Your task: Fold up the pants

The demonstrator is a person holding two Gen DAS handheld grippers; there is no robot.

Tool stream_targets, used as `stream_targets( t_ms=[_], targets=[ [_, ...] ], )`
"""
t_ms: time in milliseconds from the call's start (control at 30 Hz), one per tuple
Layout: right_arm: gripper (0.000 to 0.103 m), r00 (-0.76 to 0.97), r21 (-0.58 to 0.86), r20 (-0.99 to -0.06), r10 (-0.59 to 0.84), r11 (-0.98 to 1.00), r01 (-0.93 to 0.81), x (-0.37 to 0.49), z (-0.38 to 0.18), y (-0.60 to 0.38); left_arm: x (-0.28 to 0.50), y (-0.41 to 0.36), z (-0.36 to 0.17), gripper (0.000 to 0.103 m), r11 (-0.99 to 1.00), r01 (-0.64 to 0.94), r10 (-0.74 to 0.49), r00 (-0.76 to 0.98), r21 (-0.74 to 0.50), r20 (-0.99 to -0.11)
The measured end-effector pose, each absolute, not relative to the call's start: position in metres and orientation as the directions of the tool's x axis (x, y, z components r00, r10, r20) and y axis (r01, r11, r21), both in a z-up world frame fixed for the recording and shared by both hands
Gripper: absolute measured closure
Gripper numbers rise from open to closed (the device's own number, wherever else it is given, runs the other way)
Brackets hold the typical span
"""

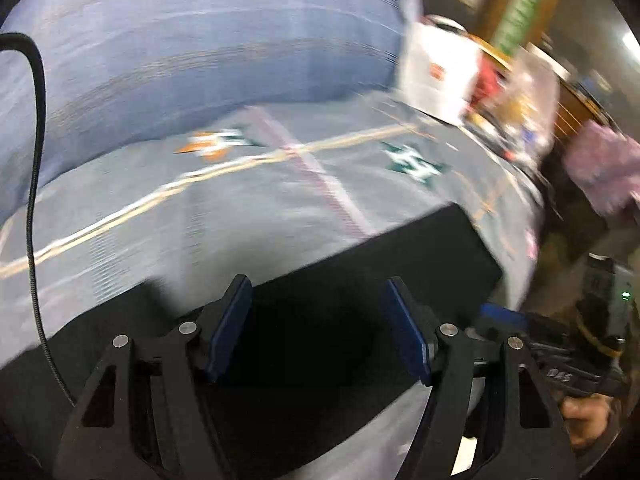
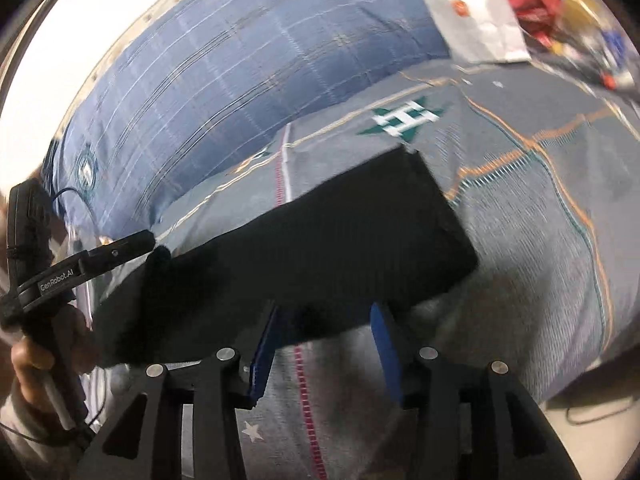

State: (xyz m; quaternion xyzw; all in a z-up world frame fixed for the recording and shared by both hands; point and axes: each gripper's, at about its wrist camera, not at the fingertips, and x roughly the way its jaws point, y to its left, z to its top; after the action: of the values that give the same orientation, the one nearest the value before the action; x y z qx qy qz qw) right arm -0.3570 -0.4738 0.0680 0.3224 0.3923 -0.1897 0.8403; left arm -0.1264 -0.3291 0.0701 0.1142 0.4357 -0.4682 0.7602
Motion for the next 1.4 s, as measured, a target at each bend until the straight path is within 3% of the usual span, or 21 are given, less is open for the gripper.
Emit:
stream_targets(
  t_ms=[233,633,700,733,767,800,900,1100,1233,1400],
  targets=[
    [0.058,0.635,0.440,-0.771,-0.054,0.676,0.592,-0.365,0.058,-0.487,-0.133,-0.422,0.055,0.034,0.340,0.891,-0.600,-0.042,-0.302,-0.799],
    [0.056,0.767,0.572,-0.635,-0.088,0.614,0.544,-0.362,0.043,-0.507,-0.146,-0.514,0.027,0.034,0.211,0.930,-0.565,-0.135,-0.301,-0.814],
    [0.069,0.770,0.578,-0.632,-0.089,0.607,0.545,-0.358,0.042,-0.511,-0.154,-0.521,0.028,0.035,0.193,0.940,-0.564,-0.129,-0.282,-0.816],
    [0.085,0.756,0.561,-0.647,-0.096,0.611,0.558,-0.355,0.041,-0.512,-0.156,-0.523,0.028,0.037,0.194,0.941,-0.562,-0.125,-0.278,-0.818],
    [0.089,0.750,0.549,-0.652,-0.107,0.616,0.565,-0.353,0.043,-0.512,-0.157,-0.523,0.030,0.045,0.194,0.939,-0.559,-0.132,-0.284,-0.819],
    [0.090,0.758,0.552,-0.643,-0.108,0.621,0.556,-0.352,0.046,-0.511,-0.156,-0.521,0.032,0.046,0.194,0.934,-0.555,-0.148,-0.300,-0.818],
    [0.092,0.796,0.533,-0.594,-0.113,0.687,0.495,-0.347,0.075,-0.500,-0.146,-0.494,0.061,0.046,0.215,0.917,-0.611,-0.142,-0.336,-0.779],
    [0.093,0.846,0.423,-0.532,-0.031,0.856,0.297,-0.302,0.142,-0.440,-0.089,-0.378,0.130,0.046,0.440,0.839,-0.665,0.065,-0.320,-0.744],
    [0.093,0.821,0.343,-0.568,0.060,0.924,0.170,-0.262,0.141,-0.384,-0.062,-0.277,0.147,0.046,0.572,0.764,-0.654,0.206,-0.298,-0.728],
    [0.087,0.681,0.356,-0.696,0.226,0.933,0.055,-0.201,0.080,-0.324,-0.050,-0.199,0.126,0.046,0.677,0.663,-0.608,0.261,-0.318,-0.750]
  ],
)
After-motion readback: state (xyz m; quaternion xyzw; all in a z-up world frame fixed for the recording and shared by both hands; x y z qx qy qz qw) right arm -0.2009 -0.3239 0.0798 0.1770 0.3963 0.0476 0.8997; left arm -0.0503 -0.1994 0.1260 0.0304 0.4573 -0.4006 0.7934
